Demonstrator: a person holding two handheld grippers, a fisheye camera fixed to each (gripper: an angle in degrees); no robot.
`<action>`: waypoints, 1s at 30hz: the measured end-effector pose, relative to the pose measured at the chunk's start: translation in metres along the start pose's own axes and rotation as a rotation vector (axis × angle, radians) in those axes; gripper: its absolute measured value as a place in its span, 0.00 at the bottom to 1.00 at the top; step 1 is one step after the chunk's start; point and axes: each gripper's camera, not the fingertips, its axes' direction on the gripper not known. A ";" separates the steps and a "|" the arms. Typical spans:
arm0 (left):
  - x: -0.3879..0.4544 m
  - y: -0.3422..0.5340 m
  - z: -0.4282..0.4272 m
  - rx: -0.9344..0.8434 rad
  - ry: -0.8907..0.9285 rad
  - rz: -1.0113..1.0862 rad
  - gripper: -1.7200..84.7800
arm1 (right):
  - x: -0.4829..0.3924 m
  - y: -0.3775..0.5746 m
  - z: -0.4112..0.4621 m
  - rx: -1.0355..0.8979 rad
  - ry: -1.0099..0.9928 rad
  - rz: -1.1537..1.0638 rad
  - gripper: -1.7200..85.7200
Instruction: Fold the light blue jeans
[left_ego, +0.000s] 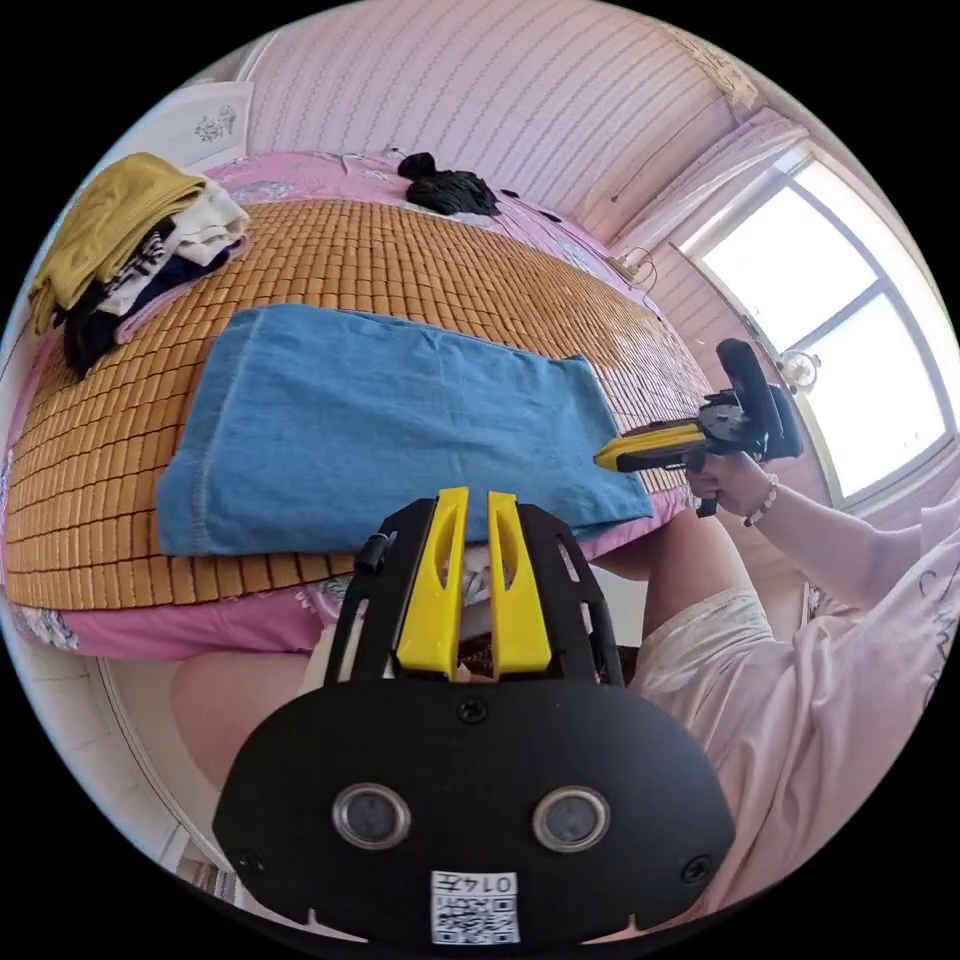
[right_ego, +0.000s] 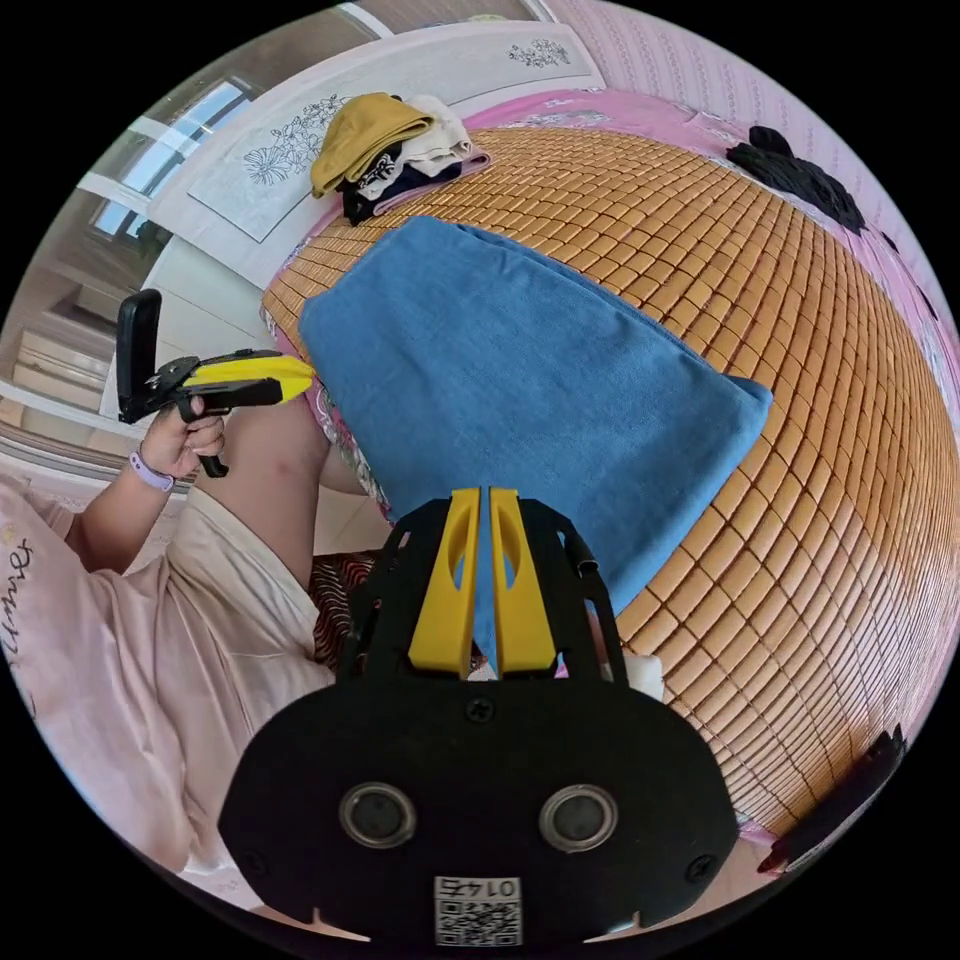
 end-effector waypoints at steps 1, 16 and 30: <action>0.007 -0.003 0.008 -0.016 -0.003 0.023 0.04 | -0.003 -0.020 -0.001 0.002 0.031 -0.021 0.02; 0.064 0.022 0.077 -0.151 -0.265 0.272 0.01 | -0.024 -0.216 0.022 -0.256 0.266 -0.298 0.01; 0.085 0.051 0.071 0.028 0.006 0.327 0.15 | 0.111 0.035 -0.118 0.146 -0.005 0.290 0.07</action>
